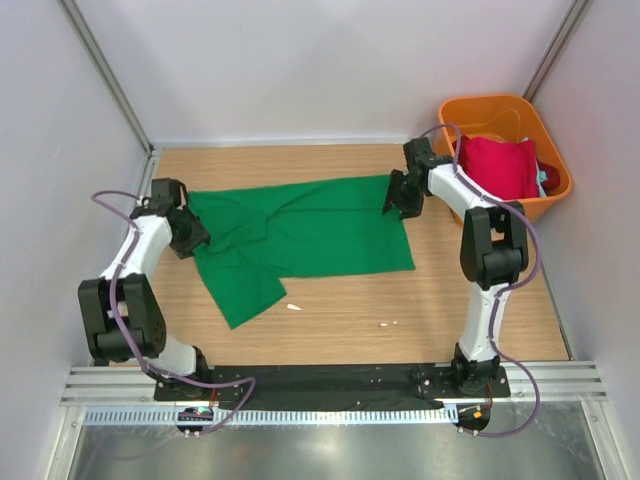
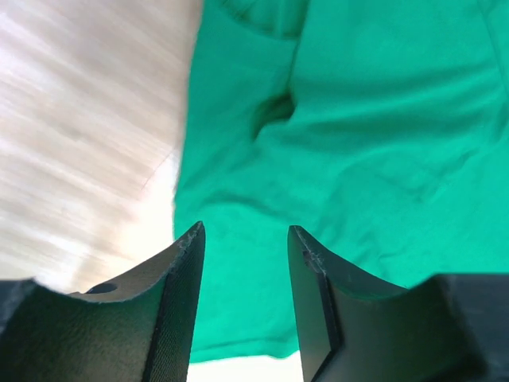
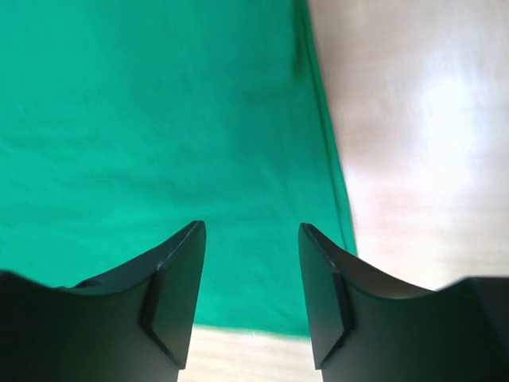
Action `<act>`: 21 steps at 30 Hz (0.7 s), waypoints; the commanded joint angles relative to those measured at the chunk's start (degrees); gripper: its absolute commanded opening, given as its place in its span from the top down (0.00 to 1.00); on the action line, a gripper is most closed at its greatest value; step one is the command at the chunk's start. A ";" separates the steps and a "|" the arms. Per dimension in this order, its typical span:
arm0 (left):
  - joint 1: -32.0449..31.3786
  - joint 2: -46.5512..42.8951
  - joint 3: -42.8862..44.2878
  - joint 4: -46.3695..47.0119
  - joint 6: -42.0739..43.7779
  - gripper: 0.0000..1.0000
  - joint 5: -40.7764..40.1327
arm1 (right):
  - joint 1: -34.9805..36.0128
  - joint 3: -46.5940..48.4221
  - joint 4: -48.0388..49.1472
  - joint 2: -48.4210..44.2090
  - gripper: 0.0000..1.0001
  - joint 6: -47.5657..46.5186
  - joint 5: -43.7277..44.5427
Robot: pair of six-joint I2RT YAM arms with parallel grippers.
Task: Fold and stack the t-shirts
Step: Fold the tshirt
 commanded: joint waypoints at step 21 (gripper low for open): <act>-1.03 -20.05 -23.51 -8.74 -15.97 0.60 6.97 | -0.52 -32.23 5.62 -26.92 0.46 0.93 -4.90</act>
